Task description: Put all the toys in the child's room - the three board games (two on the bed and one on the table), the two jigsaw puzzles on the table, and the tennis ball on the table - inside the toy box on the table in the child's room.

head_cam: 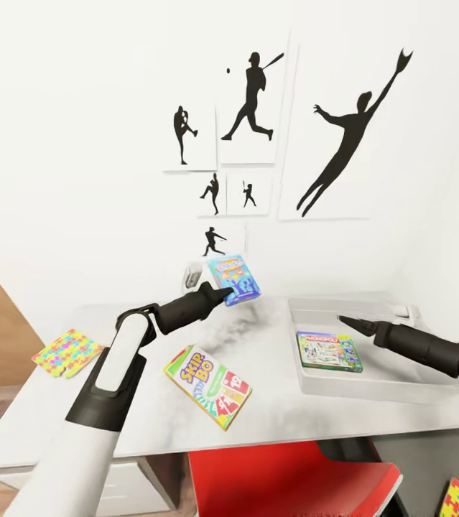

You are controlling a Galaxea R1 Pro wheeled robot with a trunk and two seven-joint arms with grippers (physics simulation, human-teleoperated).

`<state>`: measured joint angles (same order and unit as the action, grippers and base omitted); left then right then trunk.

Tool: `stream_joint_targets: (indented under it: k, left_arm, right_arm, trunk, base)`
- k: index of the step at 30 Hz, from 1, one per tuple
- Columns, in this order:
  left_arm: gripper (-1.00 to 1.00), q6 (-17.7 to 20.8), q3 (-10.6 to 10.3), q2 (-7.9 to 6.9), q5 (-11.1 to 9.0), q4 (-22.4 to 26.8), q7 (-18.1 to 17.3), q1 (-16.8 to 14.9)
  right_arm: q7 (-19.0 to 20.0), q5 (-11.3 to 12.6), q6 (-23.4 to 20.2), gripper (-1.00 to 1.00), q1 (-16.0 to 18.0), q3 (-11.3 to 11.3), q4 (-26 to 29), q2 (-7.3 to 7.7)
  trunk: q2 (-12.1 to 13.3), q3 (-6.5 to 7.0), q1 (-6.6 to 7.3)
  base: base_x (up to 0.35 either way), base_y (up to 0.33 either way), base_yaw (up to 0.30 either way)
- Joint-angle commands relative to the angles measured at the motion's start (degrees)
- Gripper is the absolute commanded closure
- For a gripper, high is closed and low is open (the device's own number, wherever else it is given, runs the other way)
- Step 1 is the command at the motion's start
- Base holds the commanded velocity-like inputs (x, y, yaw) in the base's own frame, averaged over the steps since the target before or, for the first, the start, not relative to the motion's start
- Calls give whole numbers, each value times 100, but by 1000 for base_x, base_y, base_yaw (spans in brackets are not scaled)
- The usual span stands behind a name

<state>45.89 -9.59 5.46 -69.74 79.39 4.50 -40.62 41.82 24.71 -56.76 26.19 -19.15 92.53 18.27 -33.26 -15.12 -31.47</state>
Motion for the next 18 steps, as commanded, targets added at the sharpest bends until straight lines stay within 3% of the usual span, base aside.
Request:
stream_joint_targets:
  k: [1, 13, 18]
  left_arm:
    - [100, 11, 1, 1, -94, -25, 41, -10]
    - [100, -16, -2, -5, -100, -91, 59, -32]
    - [100, -17, 11, -21, -97, -83, 62, -33]
  right_arm:
    - [42, -19, -47, -100, 9, -12, 1, 0]
    - [70, -21, -126, -100, 23, -34, -1, 1]
    - [77, -21, -130, -100, 18, -38, -1, -2]
  trunk:
    - [-9, -7, -2]
    - [-9, 32, -2]
    - [-9, 49, -2]
  base:
    - [0, 0, -249]
    - [0, 2, -267]
    - [-42, 108, -244]
